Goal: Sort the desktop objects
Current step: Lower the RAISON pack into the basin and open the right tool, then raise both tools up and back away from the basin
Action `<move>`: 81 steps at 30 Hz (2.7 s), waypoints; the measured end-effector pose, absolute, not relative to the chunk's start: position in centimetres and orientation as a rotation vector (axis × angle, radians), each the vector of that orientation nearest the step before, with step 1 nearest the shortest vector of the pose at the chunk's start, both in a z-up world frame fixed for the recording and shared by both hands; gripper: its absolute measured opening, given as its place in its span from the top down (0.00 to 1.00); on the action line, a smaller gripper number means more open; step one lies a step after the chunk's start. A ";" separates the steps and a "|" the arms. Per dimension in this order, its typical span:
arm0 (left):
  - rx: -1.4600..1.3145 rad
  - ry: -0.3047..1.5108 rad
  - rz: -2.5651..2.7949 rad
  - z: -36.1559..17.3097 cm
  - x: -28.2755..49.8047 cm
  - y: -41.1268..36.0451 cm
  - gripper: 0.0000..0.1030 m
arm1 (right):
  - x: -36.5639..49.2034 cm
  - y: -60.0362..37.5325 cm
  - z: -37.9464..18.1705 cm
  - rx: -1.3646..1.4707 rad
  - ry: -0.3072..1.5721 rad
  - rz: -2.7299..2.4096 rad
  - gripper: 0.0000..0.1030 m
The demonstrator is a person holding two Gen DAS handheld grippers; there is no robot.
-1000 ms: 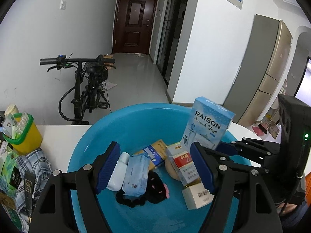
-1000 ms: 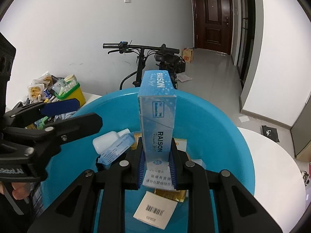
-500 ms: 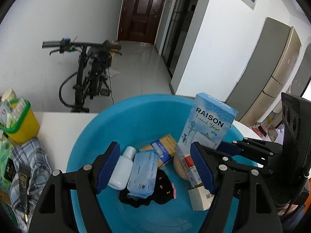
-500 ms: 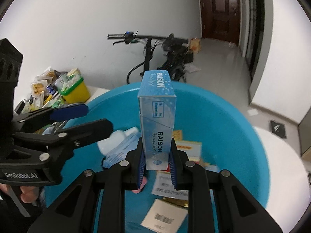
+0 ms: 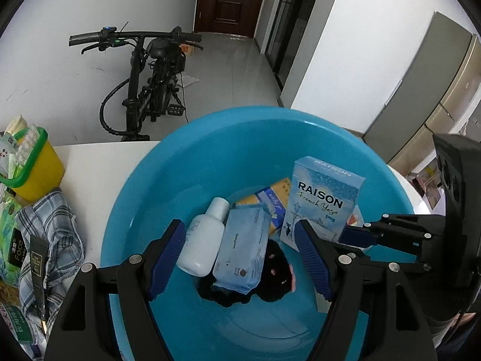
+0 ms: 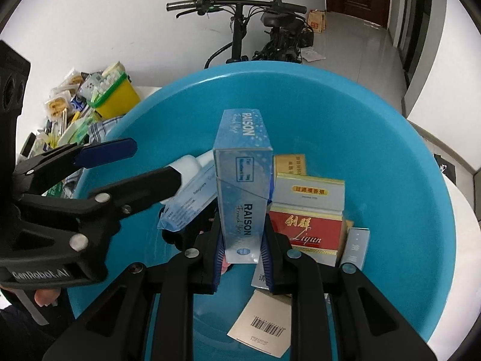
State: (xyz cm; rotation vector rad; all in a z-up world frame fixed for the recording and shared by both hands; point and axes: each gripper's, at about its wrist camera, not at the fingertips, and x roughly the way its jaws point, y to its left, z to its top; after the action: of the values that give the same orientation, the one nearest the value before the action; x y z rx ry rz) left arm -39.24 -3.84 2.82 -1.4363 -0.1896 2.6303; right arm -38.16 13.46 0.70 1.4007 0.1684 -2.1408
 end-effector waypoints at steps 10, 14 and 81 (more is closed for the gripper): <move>-1.480 -0.187 2.644 2.2 -39.7 -3.8 0.25 | -38.1 12.7 0.2 1.443 0.234 -2.123 0.80; -1.490 -0.174 2.641 2.0 -39.9 -3.7 0.25 | -38.1 12.6 0.1 1.450 0.252 -2.117 0.80; -0.642 -0.041 2.959 13.7 -25.6 -1.1 0.00 | -25.6 22.5 12.2 0.844 0.148 -2.719 0.00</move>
State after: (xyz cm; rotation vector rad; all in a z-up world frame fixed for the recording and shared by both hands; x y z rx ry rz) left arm -25.61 -1.05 13.66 -0.6422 -0.0406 2.9593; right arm -25.57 22.49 12.22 0.8439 0.1483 -2.7193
